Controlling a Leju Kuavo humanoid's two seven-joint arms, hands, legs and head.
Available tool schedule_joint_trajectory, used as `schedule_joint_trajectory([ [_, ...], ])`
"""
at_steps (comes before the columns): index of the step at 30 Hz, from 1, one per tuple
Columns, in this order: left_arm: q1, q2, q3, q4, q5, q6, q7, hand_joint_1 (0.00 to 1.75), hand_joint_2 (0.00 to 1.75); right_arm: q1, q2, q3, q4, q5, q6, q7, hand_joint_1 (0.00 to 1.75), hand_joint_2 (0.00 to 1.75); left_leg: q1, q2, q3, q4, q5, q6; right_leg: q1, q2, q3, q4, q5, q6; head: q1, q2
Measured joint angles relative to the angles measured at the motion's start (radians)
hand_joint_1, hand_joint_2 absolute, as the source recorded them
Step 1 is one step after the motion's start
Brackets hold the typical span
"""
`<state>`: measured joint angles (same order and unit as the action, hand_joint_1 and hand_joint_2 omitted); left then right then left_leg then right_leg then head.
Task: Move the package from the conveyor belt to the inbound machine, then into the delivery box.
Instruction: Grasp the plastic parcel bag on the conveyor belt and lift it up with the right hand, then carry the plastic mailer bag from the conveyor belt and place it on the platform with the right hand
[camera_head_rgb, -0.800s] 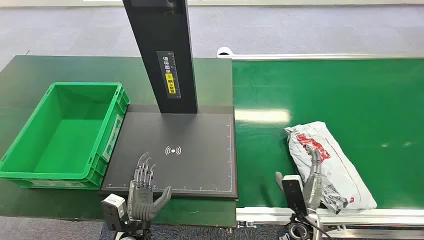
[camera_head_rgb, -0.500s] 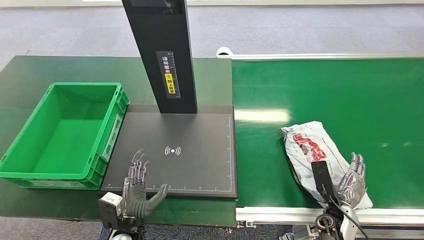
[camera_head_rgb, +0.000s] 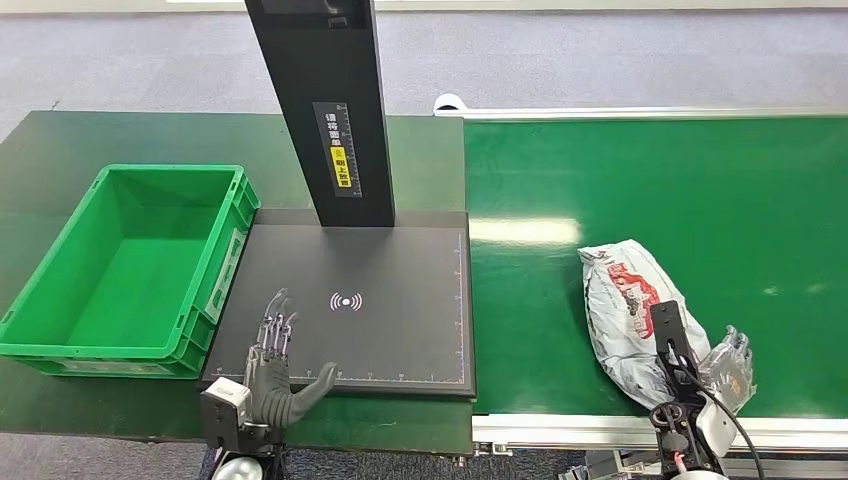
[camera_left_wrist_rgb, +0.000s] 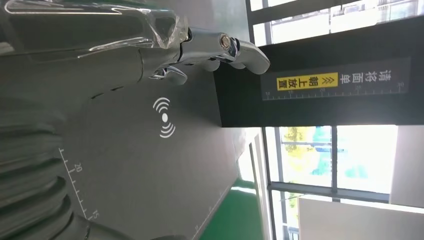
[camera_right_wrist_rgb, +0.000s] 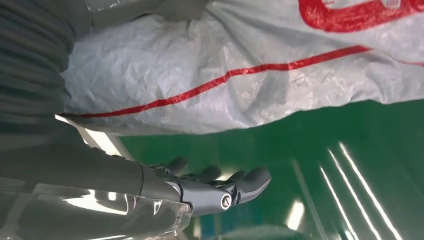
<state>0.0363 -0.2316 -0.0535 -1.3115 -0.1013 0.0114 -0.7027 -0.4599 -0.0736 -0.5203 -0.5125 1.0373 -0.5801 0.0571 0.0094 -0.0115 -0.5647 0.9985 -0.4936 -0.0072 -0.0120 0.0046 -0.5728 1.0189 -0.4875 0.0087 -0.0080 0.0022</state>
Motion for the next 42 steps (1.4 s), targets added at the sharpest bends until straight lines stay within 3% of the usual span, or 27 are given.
schedule_joint_trajectory([
  [8,0.000,0.003,-0.017,0.000,0.001,-0.005,0.000,0.00,1.75,-0.029,0.001,-0.032,0.062,-0.026,0.042,-0.053,1.75,1.75,0.000,-0.001,0.000,0.000,0.000,0.001,0.000,-0.001,0.002,0.000,0.000,0.000,0.000,0.000],
  [14,-0.028,0.013,-0.031,0.000,-0.014,-0.045,0.000,0.00,1.75,-0.054,0.026,-0.073,0.073,-0.130,0.213,-0.307,1.75,1.75,0.000,0.002,0.000,0.000,0.000,0.000,0.000,0.002,0.006,0.000,0.002,-0.001,0.000,0.000],
  [19,-0.071,0.029,-0.059,0.000,-0.033,-0.016,0.000,0.00,1.75,-0.073,0.102,-0.065,0.020,-0.206,0.304,-0.542,1.75,1.75,0.001,0.001,0.000,0.000,0.002,0.000,0.001,0.002,0.005,0.001,0.003,-0.001,0.000,0.000],
  [22,-0.085,0.041,-0.072,-0.004,-0.023,0.003,0.000,0.00,1.75,-0.070,0.157,-0.030,-0.078,-0.241,0.347,-0.622,1.75,1.75,0.001,0.001,0.000,0.000,0.002,0.000,0.002,0.002,0.005,0.002,0.003,-0.001,0.000,0.000],
  [27,-0.081,0.056,-0.075,-0.044,0.003,0.040,0.000,0.00,1.75,-0.001,0.226,0.110,-0.319,-0.295,0.413,-0.614,1.75,1.75,0.001,0.001,-0.001,0.000,0.002,0.000,0.002,0.002,0.005,0.002,0.002,-0.001,0.000,0.000],
  [33,-0.056,0.073,-0.066,-0.131,0.019,0.081,0.000,0.00,1.75,0.063,0.255,0.318,-0.539,-0.366,0.451,-0.610,1.75,1.75,0.001,0.001,-0.001,0.000,0.002,0.000,0.002,0.002,0.004,0.001,0.002,-0.001,0.000,0.000],
  [42,-0.035,0.115,-0.035,-0.316,0.017,0.174,0.000,0.00,1.75,0.074,0.270,0.582,-0.618,-0.437,0.494,-0.545,1.75,1.75,0.002,0.001,-0.001,-0.001,0.002,0.000,0.002,0.002,0.004,0.002,0.002,-0.002,0.000,0.000],
])
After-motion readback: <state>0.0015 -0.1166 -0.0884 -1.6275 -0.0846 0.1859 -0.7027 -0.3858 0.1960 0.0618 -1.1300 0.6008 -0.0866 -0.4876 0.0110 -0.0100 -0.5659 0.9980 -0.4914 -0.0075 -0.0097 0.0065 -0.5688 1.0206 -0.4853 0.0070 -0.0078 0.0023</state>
